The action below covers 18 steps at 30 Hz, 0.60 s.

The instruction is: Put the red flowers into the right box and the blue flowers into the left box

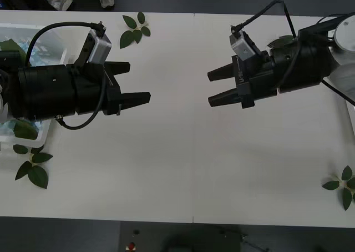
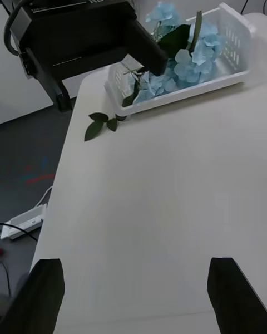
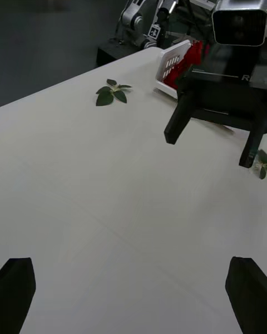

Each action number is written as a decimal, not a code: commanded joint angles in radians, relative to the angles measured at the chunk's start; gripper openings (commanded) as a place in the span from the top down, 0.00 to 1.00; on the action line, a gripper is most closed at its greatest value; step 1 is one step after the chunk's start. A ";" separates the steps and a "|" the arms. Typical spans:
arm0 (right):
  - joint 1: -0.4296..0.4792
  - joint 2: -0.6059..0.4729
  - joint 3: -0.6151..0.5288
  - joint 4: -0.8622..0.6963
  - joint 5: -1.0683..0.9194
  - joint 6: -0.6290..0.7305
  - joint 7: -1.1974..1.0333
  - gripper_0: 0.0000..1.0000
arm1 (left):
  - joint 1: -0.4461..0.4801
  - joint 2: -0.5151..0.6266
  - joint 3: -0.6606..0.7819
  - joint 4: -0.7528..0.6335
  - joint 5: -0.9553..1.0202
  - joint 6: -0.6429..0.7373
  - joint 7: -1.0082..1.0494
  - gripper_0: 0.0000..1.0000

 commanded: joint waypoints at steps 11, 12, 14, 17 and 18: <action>-0.029 -0.031 0.053 -0.042 0.009 -0.095 0.004 0.25 | -0.016 0.013 0.016 -0.016 -0.003 -0.003 -0.061 0.00; -0.029 -0.033 0.053 -0.042 0.010 -0.095 0.004 0.25 | -0.016 0.013 0.016 -0.016 -0.003 -0.003 -0.061 0.00; -0.029 -0.033 0.053 -0.042 0.010 -0.095 0.004 0.25 | -0.016 0.013 0.016 -0.016 -0.003 -0.003 -0.061 0.00; -0.029 -0.031 0.053 -0.040 0.010 -0.095 0.004 0.25 | -0.016 0.013 0.016 -0.016 -0.003 -0.003 -0.061 0.00; -0.029 -0.033 0.053 -0.038 0.010 -0.095 0.004 0.25 | -0.016 0.013 0.016 -0.016 -0.003 -0.003 -0.061 0.00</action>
